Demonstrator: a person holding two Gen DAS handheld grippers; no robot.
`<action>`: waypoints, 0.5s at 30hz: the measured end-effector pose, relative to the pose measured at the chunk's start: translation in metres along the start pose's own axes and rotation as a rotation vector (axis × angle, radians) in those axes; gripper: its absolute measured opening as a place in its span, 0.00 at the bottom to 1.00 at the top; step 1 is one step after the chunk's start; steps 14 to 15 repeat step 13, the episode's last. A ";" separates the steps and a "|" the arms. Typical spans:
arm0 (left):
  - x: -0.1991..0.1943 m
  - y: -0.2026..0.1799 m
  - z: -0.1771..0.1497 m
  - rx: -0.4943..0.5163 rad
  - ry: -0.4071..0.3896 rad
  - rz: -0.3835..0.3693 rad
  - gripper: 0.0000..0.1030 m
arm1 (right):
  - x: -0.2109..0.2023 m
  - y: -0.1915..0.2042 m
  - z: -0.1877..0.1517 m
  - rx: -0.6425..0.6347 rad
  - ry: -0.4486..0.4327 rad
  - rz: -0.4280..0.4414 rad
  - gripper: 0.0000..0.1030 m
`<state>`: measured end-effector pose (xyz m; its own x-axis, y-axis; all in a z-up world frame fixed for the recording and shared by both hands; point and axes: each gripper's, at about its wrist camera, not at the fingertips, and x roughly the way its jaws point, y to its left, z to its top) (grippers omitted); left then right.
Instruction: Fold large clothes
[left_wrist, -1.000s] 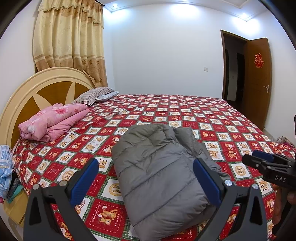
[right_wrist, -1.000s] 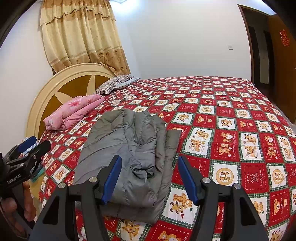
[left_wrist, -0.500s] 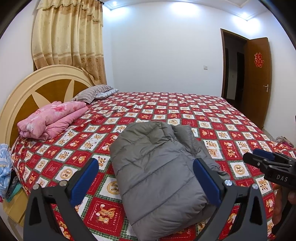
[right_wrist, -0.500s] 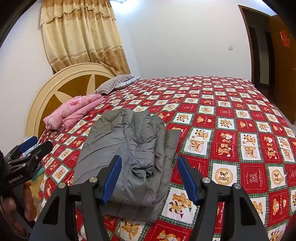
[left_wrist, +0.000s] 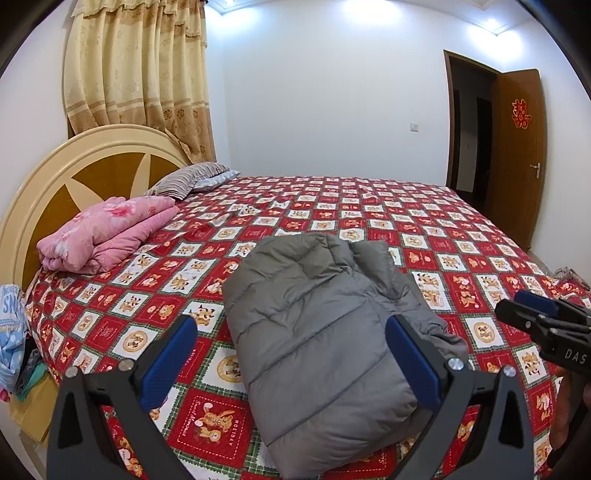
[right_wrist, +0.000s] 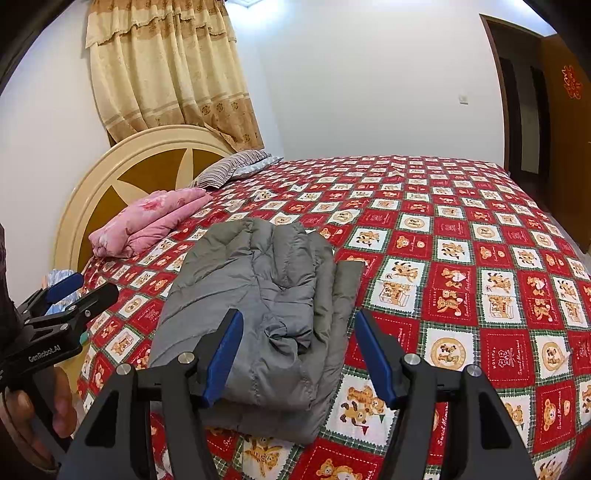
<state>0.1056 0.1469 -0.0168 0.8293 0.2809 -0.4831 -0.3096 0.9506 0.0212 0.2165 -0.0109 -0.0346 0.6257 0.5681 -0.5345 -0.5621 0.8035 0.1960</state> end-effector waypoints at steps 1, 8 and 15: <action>0.000 0.000 0.000 0.000 0.001 0.002 1.00 | 0.000 0.001 -0.001 0.001 0.001 0.000 0.61; 0.000 -0.001 -0.002 0.017 -0.013 0.013 1.00 | 0.003 0.000 -0.004 0.002 0.012 0.000 0.61; 0.000 -0.005 -0.001 0.030 -0.016 -0.001 1.00 | 0.004 0.001 -0.007 0.000 0.018 0.002 0.61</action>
